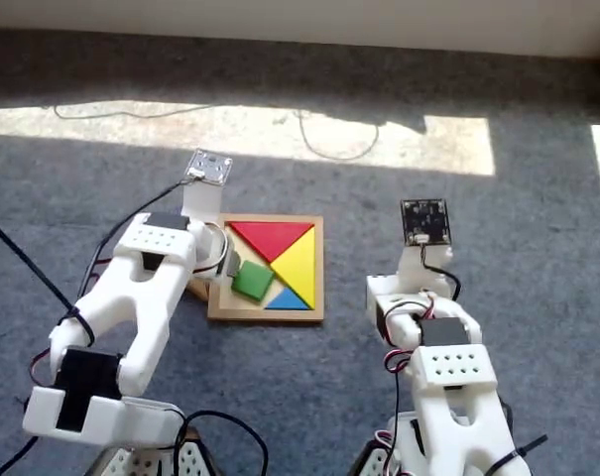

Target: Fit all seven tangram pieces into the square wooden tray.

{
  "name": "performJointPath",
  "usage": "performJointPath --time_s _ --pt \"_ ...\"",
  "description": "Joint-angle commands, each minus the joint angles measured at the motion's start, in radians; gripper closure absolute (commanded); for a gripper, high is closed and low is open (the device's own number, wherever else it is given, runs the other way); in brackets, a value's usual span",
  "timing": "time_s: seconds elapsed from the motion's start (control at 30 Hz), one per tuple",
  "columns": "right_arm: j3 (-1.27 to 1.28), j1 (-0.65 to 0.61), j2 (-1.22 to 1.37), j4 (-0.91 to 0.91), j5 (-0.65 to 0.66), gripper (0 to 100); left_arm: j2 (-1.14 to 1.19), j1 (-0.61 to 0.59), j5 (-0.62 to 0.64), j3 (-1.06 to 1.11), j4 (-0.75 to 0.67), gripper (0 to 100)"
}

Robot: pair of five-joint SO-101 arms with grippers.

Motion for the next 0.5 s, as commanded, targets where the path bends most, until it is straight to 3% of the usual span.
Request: performJointPath --time_s 0.0,0.47 --pt "-0.008 0.007 -0.016 -0.021 0.0 98.8 0.001 0.033 -0.009 -0.053 -0.009 78" --pt "-0.007 0.007 -0.016 -0.021 0.0 98.8 -0.067 0.163 -0.014 -0.045 0.031 78"
